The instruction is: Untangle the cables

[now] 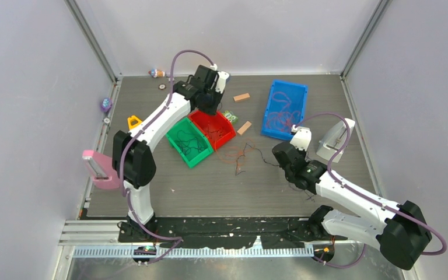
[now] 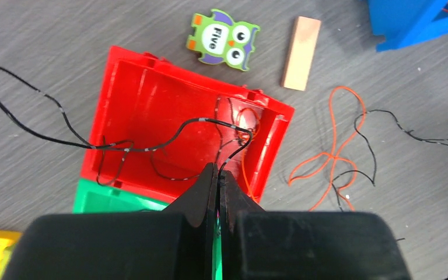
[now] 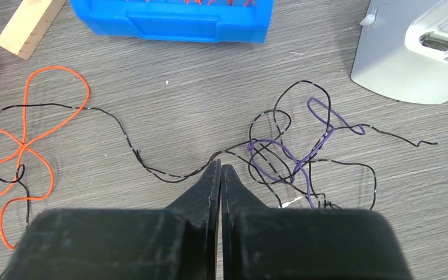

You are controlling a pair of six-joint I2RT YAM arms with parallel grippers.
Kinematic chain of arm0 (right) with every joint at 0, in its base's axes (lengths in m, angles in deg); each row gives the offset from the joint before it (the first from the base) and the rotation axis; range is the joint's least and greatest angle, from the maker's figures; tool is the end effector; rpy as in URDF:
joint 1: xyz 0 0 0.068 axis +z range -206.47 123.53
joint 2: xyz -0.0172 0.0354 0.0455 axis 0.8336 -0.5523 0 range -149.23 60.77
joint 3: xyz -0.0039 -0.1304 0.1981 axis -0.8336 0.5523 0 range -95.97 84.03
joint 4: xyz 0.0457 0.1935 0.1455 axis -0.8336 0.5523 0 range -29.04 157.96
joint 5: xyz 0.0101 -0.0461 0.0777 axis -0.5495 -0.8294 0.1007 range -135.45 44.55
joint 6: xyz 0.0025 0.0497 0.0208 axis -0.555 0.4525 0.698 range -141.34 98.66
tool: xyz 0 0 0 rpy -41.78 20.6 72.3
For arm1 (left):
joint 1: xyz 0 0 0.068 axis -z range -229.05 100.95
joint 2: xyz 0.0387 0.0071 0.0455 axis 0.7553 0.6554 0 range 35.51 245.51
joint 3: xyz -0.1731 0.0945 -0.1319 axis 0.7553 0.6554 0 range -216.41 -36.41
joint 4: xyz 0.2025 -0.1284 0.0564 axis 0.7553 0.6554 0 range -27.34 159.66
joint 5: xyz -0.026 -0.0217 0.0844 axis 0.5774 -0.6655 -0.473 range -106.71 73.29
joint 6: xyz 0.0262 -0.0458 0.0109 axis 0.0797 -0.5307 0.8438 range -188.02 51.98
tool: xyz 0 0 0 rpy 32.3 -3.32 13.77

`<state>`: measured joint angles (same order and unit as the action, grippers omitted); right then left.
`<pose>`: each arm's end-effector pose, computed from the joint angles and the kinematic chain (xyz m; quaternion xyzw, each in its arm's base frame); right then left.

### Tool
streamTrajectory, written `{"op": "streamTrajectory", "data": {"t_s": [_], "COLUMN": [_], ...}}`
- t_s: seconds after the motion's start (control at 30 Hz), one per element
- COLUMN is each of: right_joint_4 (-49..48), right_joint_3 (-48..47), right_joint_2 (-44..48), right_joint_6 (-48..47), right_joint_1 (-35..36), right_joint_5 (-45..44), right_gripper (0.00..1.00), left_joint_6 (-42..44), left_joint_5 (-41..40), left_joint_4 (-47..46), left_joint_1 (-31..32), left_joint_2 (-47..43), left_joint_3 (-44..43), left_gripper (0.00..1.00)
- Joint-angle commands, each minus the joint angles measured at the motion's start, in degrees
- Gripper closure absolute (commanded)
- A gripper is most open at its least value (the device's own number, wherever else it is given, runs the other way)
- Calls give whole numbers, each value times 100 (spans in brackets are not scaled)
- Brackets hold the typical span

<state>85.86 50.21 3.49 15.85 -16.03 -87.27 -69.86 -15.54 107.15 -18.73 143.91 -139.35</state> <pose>0.1660 0.1103 0.1933 0.1021 0.8764 -0.0518 0.4678 0.3412 -0.2004 0.2830 0.2344 0.9098 -0.1041 0.3264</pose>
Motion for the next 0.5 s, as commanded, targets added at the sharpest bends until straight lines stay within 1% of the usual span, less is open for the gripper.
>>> {"op": "streamTrajectory", "data": {"t_s": [0.0,0.07,0.2,0.33,0.47], "right_joint_4": [-144,-151,-146,-149,-144], "right_joint_3": [-8,-14,-19,-8,71], "right_joint_2": [76,76,72,114,212], "right_joint_6": [-25,-21,-21,-41,-47], "right_joint_1": [-37,-41,-48,-59,-76], "right_joint_5": [-39,-29,-20,-4,-1], "right_gripper": [94,94,94,94,94], "left_joint_6": [-321,-511,-992,-1270,-1526], "left_joint_5": [545,686,1278,954,1183], "left_joint_4": [-121,-172,-517,-657,-707], "left_joint_1": [114,168,177,57,-350], "left_joint_2": [39,90,120,58,28], "left_joint_3": [-42,48,421,797,1053], "left_gripper": [100,100,100,100,100]}}
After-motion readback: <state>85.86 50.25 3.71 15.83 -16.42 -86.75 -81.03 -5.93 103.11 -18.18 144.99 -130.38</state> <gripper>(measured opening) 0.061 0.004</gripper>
